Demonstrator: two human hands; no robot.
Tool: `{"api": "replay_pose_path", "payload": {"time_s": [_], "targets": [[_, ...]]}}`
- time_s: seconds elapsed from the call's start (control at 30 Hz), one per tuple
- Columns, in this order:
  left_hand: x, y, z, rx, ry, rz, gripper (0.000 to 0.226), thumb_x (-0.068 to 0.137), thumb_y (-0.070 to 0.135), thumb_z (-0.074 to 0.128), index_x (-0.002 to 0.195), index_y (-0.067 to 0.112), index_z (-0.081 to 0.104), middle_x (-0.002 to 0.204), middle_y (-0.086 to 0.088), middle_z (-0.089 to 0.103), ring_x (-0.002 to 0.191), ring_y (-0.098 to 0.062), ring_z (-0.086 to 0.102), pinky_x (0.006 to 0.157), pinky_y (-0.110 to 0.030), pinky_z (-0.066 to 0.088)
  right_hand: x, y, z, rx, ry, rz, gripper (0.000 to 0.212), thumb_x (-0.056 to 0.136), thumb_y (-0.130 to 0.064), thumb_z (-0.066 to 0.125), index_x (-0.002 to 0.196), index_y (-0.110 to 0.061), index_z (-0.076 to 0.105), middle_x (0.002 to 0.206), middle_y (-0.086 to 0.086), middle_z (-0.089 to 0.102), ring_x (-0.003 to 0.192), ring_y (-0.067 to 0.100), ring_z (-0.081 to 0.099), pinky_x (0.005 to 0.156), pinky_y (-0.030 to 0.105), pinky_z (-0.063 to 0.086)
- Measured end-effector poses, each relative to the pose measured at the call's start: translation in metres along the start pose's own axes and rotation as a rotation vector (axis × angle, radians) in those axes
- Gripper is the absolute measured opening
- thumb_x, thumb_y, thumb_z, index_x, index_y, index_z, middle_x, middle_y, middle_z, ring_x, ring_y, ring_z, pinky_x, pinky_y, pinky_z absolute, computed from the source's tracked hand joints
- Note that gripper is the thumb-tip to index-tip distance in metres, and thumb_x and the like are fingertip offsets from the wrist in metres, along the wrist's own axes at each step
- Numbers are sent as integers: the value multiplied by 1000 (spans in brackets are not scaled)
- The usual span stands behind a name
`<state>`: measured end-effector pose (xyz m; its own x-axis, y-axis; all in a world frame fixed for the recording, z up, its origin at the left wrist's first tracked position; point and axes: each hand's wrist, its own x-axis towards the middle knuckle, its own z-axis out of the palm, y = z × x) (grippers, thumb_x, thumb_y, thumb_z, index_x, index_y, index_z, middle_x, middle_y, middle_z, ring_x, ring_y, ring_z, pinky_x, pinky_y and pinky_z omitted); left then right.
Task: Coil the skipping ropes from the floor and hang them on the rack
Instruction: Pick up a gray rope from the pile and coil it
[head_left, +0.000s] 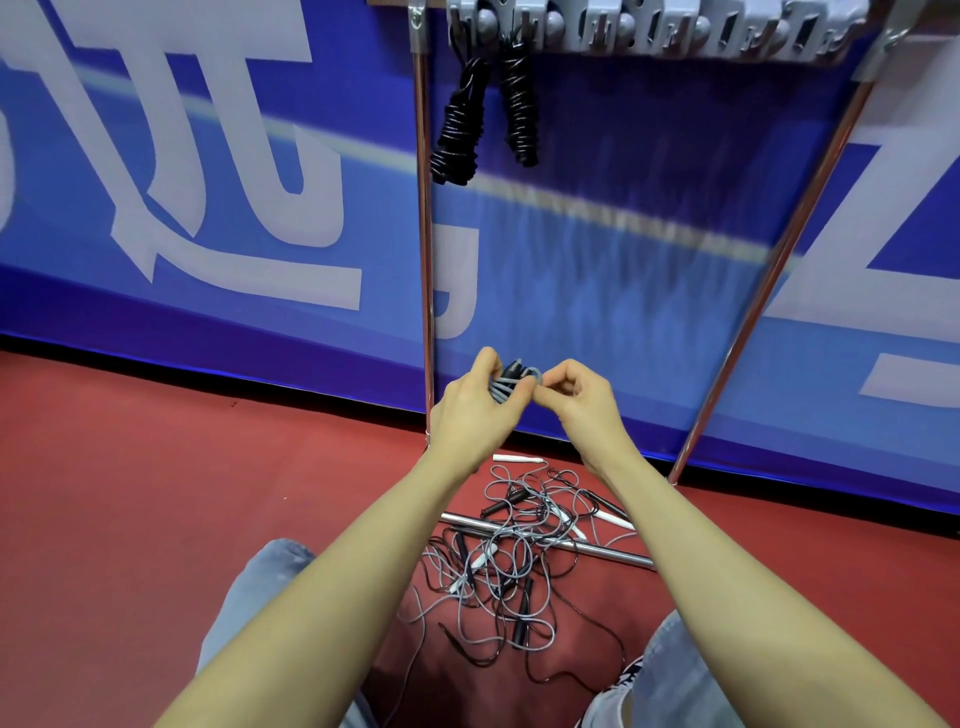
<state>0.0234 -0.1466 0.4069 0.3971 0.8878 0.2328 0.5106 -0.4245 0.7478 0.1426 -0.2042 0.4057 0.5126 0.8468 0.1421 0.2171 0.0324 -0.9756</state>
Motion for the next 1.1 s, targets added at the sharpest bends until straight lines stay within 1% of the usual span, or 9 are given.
{"api": "replay_pose_path", "payload": {"time_s": [0.1, 0.27, 0.4, 0.53, 0.67, 0.77, 0.87, 0.97, 1.1], "targets": [[2, -4, -1, -4, -3, -11, 37, 86, 54, 51, 81, 22, 33, 64, 7, 53, 73, -23, 51, 61, -33, 38, -1, -5, -3, -70, -75, -64, 27, 82, 9, 58, 72, -16, 57, 72, -2, 63, 70, 6, 59, 69, 15, 46], [7, -5, -6, -66, -39, 26, 40, 84, 56, 53, 78, 22, 34, 59, 7, 51, 67, -21, 51, 58, -35, 40, 1, -5, -5, -149, -85, -159, 19, 85, -2, 63, 81, -18, 54, 77, 7, 61, 75, 22, 56, 74, 36, 49], [8, -5, -10, -90, -72, 72, 41, 85, 56, 53, 76, 22, 33, 56, 6, 49, 59, -20, 49, 57, -39, 44, 3, -8, -7, -73, -57, -151, 22, 85, -6, 67, 99, -21, 61, 89, 0, 65, 81, 14, 57, 74, 21, 46], [6, -9, -9, -81, -86, 88, 39, 87, 55, 52, 76, 23, 32, 57, 5, 51, 59, -21, 47, 57, -38, 44, 5, -6, -8, -207, -101, -120, 17, 86, -16, 67, 83, -33, 70, 94, 8, 70, 75, 24, 55, 72, 30, 46], [4, -10, -15, -47, -132, 109, 36, 89, 54, 50, 81, 23, 34, 62, 5, 55, 61, -22, 50, 61, -38, 46, 6, -6, -10, -326, -125, -145, 7, 87, -22, 68, 81, -18, 65, 84, 2, 63, 62, -1, 47, 62, 17, 35], [1, -7, -16, 117, -180, 144, 33, 84, 44, 57, 95, 21, 36, 75, 9, 57, 71, -23, 55, 65, -35, 45, 7, -4, -7, -358, -93, -139, 11, 87, -13, 63, 79, -10, 57, 77, -1, 57, 63, 0, 45, 60, 13, 34], [3, -6, -11, 345, -173, 191, 51, 76, 40, 66, 108, 18, 33, 99, 4, 53, 81, -28, 57, 64, -35, 46, 5, -2, -4, -356, -66, -85, 15, 85, -8, 59, 74, -13, 51, 73, -3, 54, 65, 6, 44, 59, 18, 35], [5, -6, -8, 516, -143, 149, 50, 81, 24, 63, 116, 12, 30, 94, -4, 44, 80, -34, 60, 57, -34, 39, 4, 1, -1, -433, -78, -60, 15, 86, -9, 57, 73, -12, 48, 72, -1, 51, 64, 12, 42, 55, 16, 34], [8, -3, -4, 471, -127, 43, 53, 77, 12, 59, 119, 9, 28, 85, -6, 46, 71, -30, 50, 56, -32, 35, 9, -6, 4, -638, -65, -139, 23, 82, -12, 56, 68, -17, 39, 71, -2, 44, 67, 21, 43, 64, 35, 35]]}}
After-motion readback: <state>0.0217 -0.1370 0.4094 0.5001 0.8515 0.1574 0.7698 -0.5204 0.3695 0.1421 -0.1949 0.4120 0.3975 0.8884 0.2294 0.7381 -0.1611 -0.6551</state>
